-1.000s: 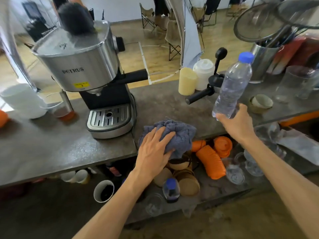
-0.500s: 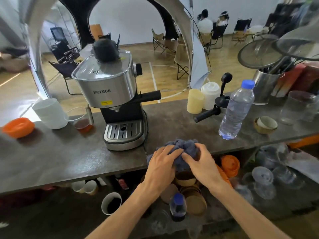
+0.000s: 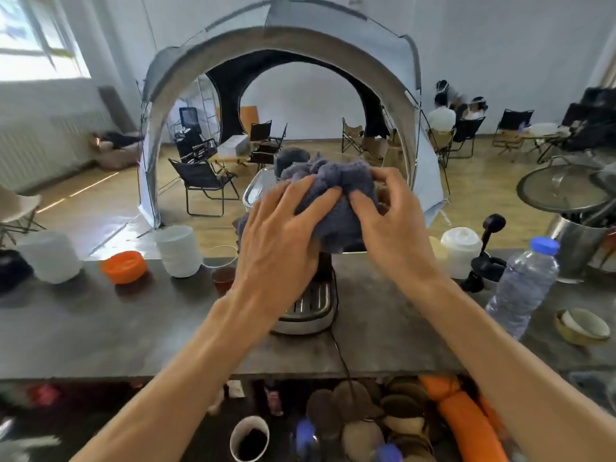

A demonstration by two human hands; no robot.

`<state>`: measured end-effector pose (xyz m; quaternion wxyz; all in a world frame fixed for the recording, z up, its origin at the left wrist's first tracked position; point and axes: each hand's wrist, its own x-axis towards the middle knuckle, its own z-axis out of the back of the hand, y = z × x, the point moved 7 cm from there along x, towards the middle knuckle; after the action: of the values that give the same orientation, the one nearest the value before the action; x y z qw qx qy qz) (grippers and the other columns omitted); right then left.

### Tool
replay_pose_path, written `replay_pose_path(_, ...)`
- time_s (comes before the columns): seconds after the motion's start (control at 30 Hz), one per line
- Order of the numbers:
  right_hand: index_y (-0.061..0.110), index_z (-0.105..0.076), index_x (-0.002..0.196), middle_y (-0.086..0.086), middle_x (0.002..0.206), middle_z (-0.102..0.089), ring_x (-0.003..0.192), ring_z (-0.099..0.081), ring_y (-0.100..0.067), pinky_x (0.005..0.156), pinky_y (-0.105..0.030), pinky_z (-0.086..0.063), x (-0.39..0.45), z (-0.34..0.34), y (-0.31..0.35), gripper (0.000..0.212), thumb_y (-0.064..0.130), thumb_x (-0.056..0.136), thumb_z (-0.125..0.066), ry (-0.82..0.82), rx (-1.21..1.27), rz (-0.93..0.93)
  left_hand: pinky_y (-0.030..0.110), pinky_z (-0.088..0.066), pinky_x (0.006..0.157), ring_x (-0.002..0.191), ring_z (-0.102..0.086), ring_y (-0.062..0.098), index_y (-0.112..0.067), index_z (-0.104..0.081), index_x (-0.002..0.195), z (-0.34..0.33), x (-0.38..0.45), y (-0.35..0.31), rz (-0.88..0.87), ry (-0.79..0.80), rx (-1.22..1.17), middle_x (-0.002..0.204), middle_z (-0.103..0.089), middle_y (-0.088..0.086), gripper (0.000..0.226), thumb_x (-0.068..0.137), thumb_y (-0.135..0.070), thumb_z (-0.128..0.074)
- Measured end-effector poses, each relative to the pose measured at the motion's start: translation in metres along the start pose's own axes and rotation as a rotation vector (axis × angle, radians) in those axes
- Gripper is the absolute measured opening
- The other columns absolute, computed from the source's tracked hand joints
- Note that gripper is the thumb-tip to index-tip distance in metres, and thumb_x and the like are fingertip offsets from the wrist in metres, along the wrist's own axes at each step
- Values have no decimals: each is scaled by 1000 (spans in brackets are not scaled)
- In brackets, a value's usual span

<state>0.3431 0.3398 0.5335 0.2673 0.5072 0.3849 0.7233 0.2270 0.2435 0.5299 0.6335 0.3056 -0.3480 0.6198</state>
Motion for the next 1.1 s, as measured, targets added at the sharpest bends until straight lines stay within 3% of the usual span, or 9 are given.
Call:
replay_pose_path(0.17, 14, -59, 124, 7, 101, -60, 86, -57, -4, 66, -8, -42, 65, -54, 32, 28, 22, 98, -56, -6, -207, 87, 50, -43, 101, 119, -55, 32, -24, -59, 134, 13, 49, 79, 74, 91, 6, 137, -58, 4, 51, 84, -29, -67)
replay_pose_path(0.3, 10, -66, 104, -4, 95, -62, 88, -58, -20, 68, -26, -40, 98, -87, 7, 23, 27, 97, -52, 73, -472, -35, 41, -44, 100, 118, -56, 22, -34, -52, 138, -19, 66, 128, 97, 432, -79, 134, -60, -3, 57, 88, -63, -51)
replay_pose_path(0.47, 12, -66, 119, -16, 125, -59, 118, -53, -31, 101, -41, -42, 92, -98, -44, 52, 45, 90, -39, 94, -524, -146, 39, -44, 103, 117, -56, 14, -37, -51, 136, -61, 56, 142, 147, 715, -300, 132, -59, -8, 74, 79, -84, -46)
replay_pose_path(0.63, 11, -61, 120, -10, 118, -60, 103, -53, -21, 80, -27, -34, 89, -103, -55, 31, 21, 100, -40, 131, -348, -193, 25, -36, 90, 108, -51, 10, -34, -47, 141, -69, 61, 135, 177, 844, -322, 126, -53, -11, 77, 76, -73, -61)
replay_pose_path(0.77, 17, -58, 124, -2, 118, -59, 108, -54, -16, 76, -17, -40, 91, -102, -60, 33, 12, 98, -37, 114, -202, -242, 30, -47, 86, 97, -61, 13, -41, -55, 130, -67, 55, 135, 158, 710, -291, 111, -66, -11, 77, 64, -81, -55)
replay_pose_path(0.87, 16, -40, 148, -2, 145, -45, 134, -40, -16, 115, -32, -32, 86, -99, -64, 52, 8, 98, -34, 99, -77, -337, 25, -43, 70, 76, -59, 7, -36, -60, 113, -61, 52, 124, 95, 591, -260, 86, -66, -13, 53, 70, -65, -59)
replay_pose_path(0.9, 15, -36, 151, -4, 152, -40, 139, -37, -18, 119, -38, -28, 85, -98, -66, 55, 7, 96, -34, 84, -10, -363, 23, -39, 66, 70, -57, 3, -34, -59, 107, -58, 50, 118, 64, 540, -255, 80, -63, -14, 45, 71, -61, -61)
replay_pose_path(1.0, 14, -39, 151, -10, 153, -42, 137, -42, -24, 118, -47, -31, 77, -94, -67, 61, 4, 90, -35, 60, 159, -437, 26, -39, 65, 68, -56, 10, -28, -59, 101, -51, 42, 106, 8, 376, -232, 76, -59, -12, 40, 71, -52, -68)
replay_pose_path(1.1, -4, -49, 139, -26, 135, -56, 116, -59, -30, 109, -51, -43, 71, -90, -64, 48, 13, 95, -39, 76, 258, -473, 29, -48, 70, 73, -61, 11, -25, -62, 108, -45, 32, 97, -11, 217, -252, 85, -65, -11, 43, 72, -46, -75)
